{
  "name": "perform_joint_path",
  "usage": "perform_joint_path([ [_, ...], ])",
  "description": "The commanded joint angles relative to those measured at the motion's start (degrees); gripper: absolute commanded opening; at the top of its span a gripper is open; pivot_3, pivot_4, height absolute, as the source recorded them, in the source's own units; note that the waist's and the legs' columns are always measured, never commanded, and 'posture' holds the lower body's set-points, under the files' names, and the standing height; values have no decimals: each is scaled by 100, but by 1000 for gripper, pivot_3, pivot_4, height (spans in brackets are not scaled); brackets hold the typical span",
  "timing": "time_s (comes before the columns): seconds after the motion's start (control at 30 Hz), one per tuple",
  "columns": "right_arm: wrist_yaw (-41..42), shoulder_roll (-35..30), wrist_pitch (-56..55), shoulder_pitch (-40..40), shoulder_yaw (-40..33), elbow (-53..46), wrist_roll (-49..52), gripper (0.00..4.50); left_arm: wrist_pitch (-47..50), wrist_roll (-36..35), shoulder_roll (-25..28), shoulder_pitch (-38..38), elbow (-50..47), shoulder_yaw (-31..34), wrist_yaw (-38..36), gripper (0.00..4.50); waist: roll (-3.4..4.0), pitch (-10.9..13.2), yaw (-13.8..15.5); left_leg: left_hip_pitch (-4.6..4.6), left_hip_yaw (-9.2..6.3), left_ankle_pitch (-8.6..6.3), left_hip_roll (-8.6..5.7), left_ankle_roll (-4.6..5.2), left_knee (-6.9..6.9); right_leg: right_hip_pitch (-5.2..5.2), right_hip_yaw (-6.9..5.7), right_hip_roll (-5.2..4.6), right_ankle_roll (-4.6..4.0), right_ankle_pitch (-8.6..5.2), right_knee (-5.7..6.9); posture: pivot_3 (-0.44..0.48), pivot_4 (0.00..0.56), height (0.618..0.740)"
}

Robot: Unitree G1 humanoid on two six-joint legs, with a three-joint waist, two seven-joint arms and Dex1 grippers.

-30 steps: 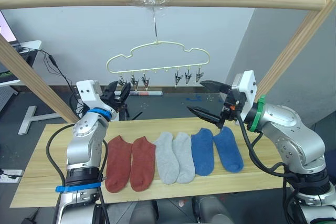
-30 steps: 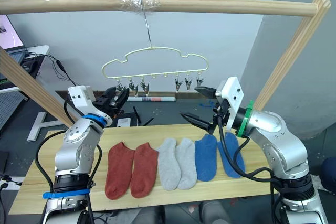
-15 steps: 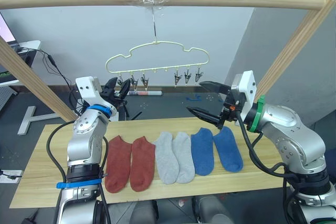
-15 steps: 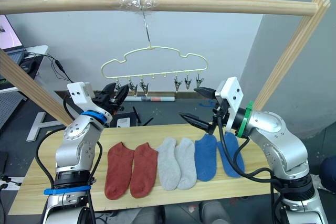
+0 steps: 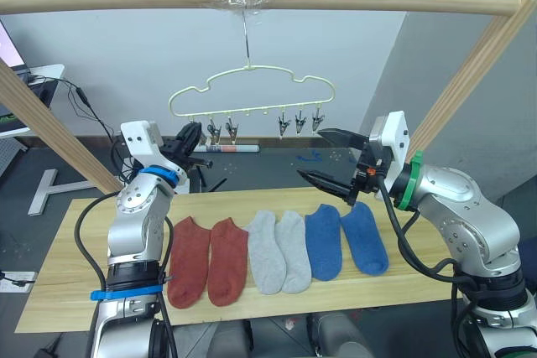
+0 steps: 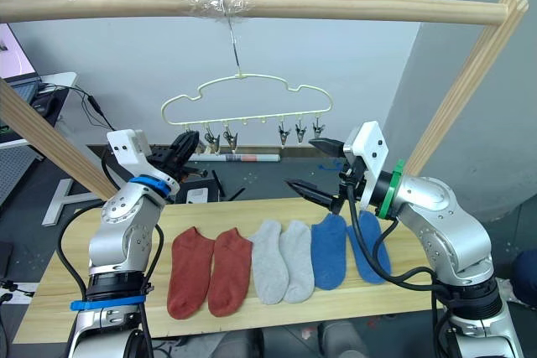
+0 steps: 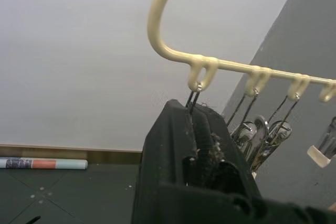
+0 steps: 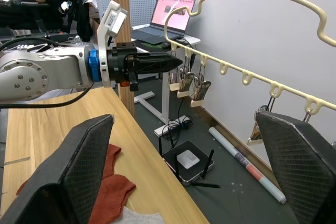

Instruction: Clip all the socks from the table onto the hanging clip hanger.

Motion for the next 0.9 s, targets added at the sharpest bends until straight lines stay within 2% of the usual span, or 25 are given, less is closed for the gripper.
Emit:
perform_joint_path([
  [0.03, -26, -70, -103, 129, -121, -205, 38, 4500, -111, -48, 71, -146, -61, 70, -54, 16, 0, 0, 0, -1, 0, 0, 0, 0, 0, 0, -1, 0, 0, 0, 0, -205, 183, 740],
  [0.17, -246, -431, -494, 1101, -31, 230, -817, 4500, -61, 45, 162, -189, -41, 61, -7, 16, -2, -1, 36, -17, -1, 0, -2, 0, 1, -5, -6, -2, 0, 0, -6, -188, 183, 740],
  [0.3, -909, -574, -736, 1714, 90, 1268, -1814, 4500, -54, 35, 224, -74, -68, 93, 0, 16, -1, 0, 57, -25, 4, 0, -4, 0, 1, -20, -3, -4, 1, 0, -4, -182, 180, 740],
  [0.57, -1501, 50, -333, 1323, 172, 2596, -2252, 4500, -35, 32, 212, 30, -149, 35, 2, 16, 2, 1, -63, -17, 4, 2, 2, -2, 2, -22, 5, 6, 11, 8, 7, -181, 172, 740],
  [0.9, -1730, 439, 34, 1226, 514, 3033, -2673, 4500, 41, 10, 228, 105, -331, 52, 30, 16, 2, 1, -75, -23, 3, 1, -2, -2, 1, -22, 5, -1, 15, 10, 0, -170, 168, 740],
])
